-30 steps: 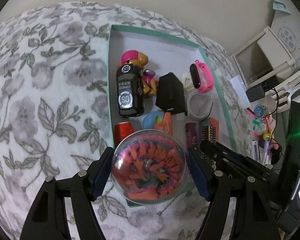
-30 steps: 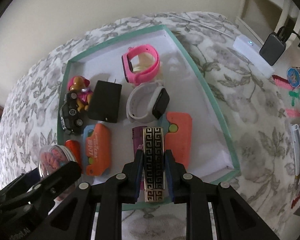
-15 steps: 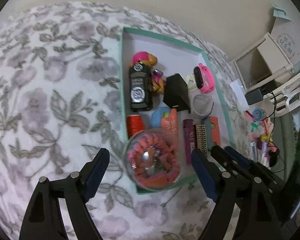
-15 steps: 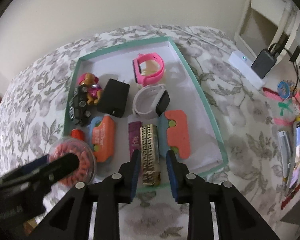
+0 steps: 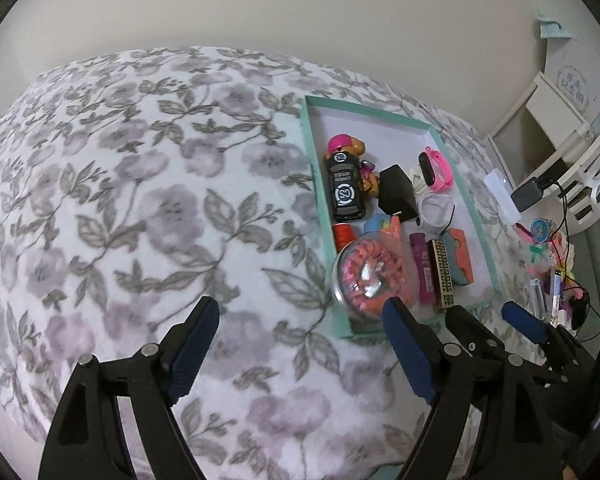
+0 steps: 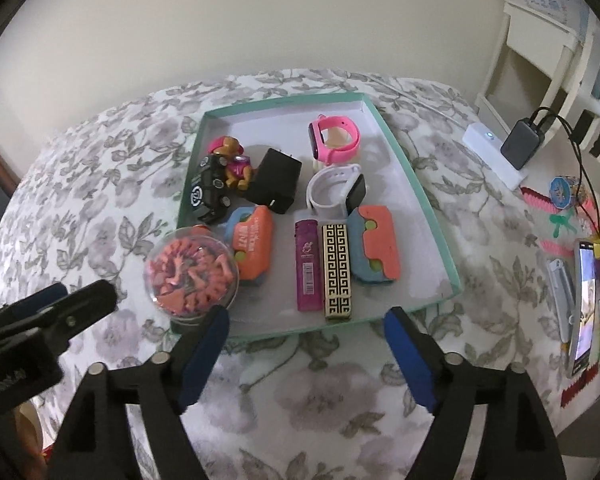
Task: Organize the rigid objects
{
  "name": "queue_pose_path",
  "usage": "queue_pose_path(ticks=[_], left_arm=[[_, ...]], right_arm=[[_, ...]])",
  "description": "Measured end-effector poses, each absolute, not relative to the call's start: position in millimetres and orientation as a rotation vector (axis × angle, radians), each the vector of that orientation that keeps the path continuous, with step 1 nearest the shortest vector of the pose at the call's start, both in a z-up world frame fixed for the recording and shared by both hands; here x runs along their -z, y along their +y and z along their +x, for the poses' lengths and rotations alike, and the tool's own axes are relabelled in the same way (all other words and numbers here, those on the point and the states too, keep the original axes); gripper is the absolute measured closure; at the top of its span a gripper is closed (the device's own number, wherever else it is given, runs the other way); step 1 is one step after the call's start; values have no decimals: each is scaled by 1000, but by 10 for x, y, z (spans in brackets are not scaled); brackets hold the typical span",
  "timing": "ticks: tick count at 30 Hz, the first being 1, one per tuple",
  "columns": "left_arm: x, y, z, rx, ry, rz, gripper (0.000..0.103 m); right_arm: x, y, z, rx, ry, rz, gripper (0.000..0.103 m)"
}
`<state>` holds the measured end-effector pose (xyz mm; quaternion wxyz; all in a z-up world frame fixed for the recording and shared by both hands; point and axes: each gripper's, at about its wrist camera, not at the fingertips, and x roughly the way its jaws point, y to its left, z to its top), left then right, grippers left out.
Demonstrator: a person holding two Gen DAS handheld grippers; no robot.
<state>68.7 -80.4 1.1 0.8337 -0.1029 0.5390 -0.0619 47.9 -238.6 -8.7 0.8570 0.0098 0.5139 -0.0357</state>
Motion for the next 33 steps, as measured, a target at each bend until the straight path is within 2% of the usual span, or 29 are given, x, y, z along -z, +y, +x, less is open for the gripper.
queue_pose_path(ticks=[3, 7, 18, 29, 32, 33], left_arm=[[-77, -703, 593, 130, 1116, -240, 19], [-182, -612, 501, 113, 1075, -246, 19], [-506, -526, 213, 72, 927, -193, 18], [-534, -499, 158, 72, 938, -187, 18], [-536, -504, 154, 65, 936, -183, 3], [-542, -502, 151, 63, 933, -183, 3]], right_arm=[[29, -2382, 400, 72, 1055, 32, 4], [-66, -2367, 309, 75, 1017, 36, 1], [-315, -2300, 108, 78, 922, 27, 1], [-452, -2255, -12, 77, 865, 16, 0], [-458, -2266, -17, 77, 863, 21, 1], [-461, -2269, -18, 77, 862, 22, 0]])
